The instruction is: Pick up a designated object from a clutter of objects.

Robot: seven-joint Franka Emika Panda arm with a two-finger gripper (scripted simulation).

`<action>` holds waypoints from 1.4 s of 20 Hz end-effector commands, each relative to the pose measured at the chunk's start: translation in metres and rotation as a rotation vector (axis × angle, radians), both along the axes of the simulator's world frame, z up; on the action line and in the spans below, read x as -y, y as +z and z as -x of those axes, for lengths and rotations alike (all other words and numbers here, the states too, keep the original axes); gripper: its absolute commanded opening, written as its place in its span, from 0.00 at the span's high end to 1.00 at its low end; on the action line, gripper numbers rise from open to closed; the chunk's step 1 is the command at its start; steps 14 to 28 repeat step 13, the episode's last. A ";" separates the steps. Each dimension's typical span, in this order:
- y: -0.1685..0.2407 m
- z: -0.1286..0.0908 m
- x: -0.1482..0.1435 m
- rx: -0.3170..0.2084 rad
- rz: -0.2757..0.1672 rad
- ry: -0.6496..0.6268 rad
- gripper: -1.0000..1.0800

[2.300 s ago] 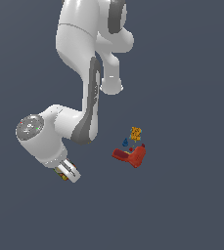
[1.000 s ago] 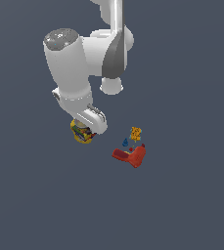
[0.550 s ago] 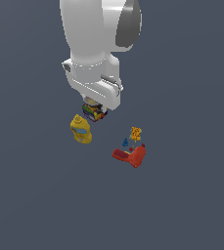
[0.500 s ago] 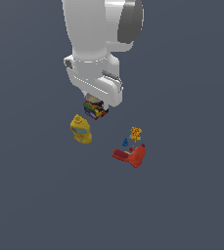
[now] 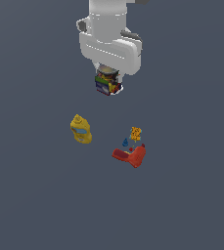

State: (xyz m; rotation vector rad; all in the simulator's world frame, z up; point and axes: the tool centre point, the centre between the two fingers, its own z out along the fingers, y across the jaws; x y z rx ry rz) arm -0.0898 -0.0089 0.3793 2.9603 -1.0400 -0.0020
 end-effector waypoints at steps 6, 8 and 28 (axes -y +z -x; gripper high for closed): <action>0.039 0.021 -0.023 0.002 -0.001 0.000 1.00; 0.044 0.024 -0.027 0.002 -0.002 0.000 1.00; 0.050 0.027 -0.031 0.002 -0.002 0.000 1.00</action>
